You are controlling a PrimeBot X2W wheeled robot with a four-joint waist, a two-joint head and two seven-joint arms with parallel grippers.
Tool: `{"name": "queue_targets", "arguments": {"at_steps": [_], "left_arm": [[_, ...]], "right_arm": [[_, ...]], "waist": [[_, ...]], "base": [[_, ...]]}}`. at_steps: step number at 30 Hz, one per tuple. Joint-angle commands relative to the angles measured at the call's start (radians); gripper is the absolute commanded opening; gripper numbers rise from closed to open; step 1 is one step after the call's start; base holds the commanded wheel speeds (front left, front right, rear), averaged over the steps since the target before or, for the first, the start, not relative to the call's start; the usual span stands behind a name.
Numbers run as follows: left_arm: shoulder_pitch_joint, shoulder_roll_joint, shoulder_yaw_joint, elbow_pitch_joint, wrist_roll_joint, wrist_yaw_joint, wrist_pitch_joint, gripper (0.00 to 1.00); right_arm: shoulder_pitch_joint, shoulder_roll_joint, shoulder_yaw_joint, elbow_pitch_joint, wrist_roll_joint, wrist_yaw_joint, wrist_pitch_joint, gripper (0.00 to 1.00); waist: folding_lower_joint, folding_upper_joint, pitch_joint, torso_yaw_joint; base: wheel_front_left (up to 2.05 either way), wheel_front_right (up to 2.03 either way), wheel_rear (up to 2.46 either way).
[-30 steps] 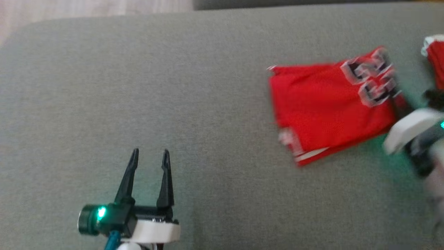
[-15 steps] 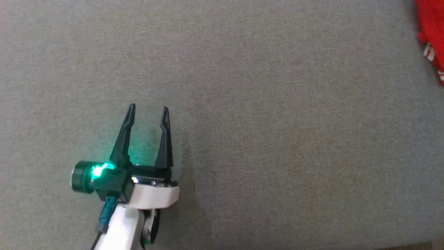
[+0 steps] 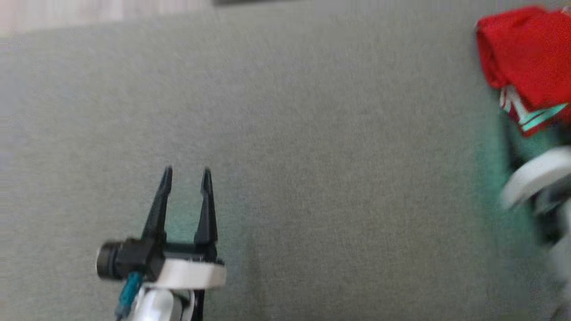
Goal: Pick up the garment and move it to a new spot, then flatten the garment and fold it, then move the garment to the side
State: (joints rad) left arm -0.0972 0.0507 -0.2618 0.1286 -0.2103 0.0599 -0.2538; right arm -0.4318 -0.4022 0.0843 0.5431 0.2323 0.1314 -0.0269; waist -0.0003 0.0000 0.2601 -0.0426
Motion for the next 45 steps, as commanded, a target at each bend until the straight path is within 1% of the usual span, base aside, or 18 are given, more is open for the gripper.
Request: {"name": "queue_targets", "arguments": {"at_steps": [1, 5, 8, 9, 11, 14, 17, 20, 27, 35, 36, 38, 45], "left_arm": [[0.017, -0.001, 0.026, -0.016, -0.011, -0.004, -0.008, 1.0], [0.083, -0.001, 0.034, 0.015, -0.033, -0.009, -0.008, 1.0], [0.119, -0.001, 0.043, 0.022, -0.036, -0.006, -0.008, 1.0], [0.119, -0.001, 0.043, 0.022, -0.036, -0.006, -0.008, 1.0], [0.136, -0.001, 0.05, 0.024, -0.035, 0.0, -0.008, 1.0], [0.161, -0.001, 0.064, 0.023, -0.031, 0.014, -0.008, 1.0], [0.185, -0.001, 0.076, 0.023, -0.026, 0.022, -0.008, 1.0], [0.206, -0.001, 0.09, 0.023, -0.018, 0.024, -0.008, 1.0], [0.225, -0.001, 0.104, 0.023, -0.013, 0.033, -0.008, 1.0], [0.23, -0.001, 0.106, 0.029, 0.011, 0.037, -0.008, 1.0], [0.266, 0.002, 0.069, 0.062, 0.005, 0.029, 0.0, 0.0], [0.267, 0.002, 0.069, 0.082, -0.001, 0.027, 0.005, 0.0], [0.251, 0.002, 0.086, 0.084, -0.084, 0.015, 0.026, 0.0]], "right_arm": [[0.039, 0.015, 0.046, -0.037, 0.021, -0.001, -0.034, 1.0], [0.174, 0.139, 0.17, -0.026, 0.08, -0.001, -0.148, 1.0], [0.244, 0.211, 0.246, -0.003, 0.098, -0.001, -0.214, 1.0], [0.244, 0.211, 0.246, -0.003, 0.098, -0.001, -0.214, 1.0], [0.273, 0.246, 0.268, 0.001, 0.086, -0.001, -0.231, 1.0], [0.316, 0.286, 0.226, -0.088, 0.026, -0.001, -0.234, 1.0], [0.381, 0.315, 0.171, -0.181, -0.046, -0.001, -0.234, 1.0], [0.428, 0.334, 0.147, -0.219, -0.086, -0.001, -0.235, 1.0], [0.476, 0.351, 0.086, -0.237, -0.105, -0.001, -0.235, 1.0], [0.483, 0.352, 0.08, -0.237, -0.079, -0.001, -0.235, 1.0], [0.515, 0.354, 0.063, -0.2, -0.082, 0.0, -0.224, 0.0], [0.52, 0.354, 0.063, -0.183, -0.076, 0.0, -0.222, 0.0], [0.509, 0.352, 0.051, -0.19, 0.013, 0.0, -0.203, 0.0]], "waist": [[0.0003, 0.0, -0.132, 0.04], [0.0003, 0.0, -0.243, 0.057], [0.0003, 0.0, -0.289, 0.068], [0.0003, 0.0, -0.289, 0.068], [0.0003, 0.0, -0.312, 0.072], [0.0003, 0.0, -0.338, 0.075], [0.0003, 0.0, -0.36, 0.078], [0.0003, 0.0, -0.379, 0.079], [0.0003, 0.0, -0.399, 0.079], [0.0003, 0.0, -0.402, 0.067], [0.0003, 0.0, -0.403, 0.069], [0.0003, 0.0, -0.402, 0.069], [0.0003, 0.0, -0.394, 0.067]], "base": [[0.0, 0.0, 0.0], [0.0, 0.0, 0.0], [0.0, 0.0, 0.0], [0.0, 0.0, 0.0], [0.0, 0.0, 0.0], [0.0, 0.0, 0.0], [0.0, 0.0, 0.0], [0.0, 0.0, 0.0], [0.0, 0.0, 0.0], [0.0, 0.0, 0.0], [0.0, 0.0, 0.0], [0.0, 0.0, 0.0], [0.0, 0.0, 0.0]]}}
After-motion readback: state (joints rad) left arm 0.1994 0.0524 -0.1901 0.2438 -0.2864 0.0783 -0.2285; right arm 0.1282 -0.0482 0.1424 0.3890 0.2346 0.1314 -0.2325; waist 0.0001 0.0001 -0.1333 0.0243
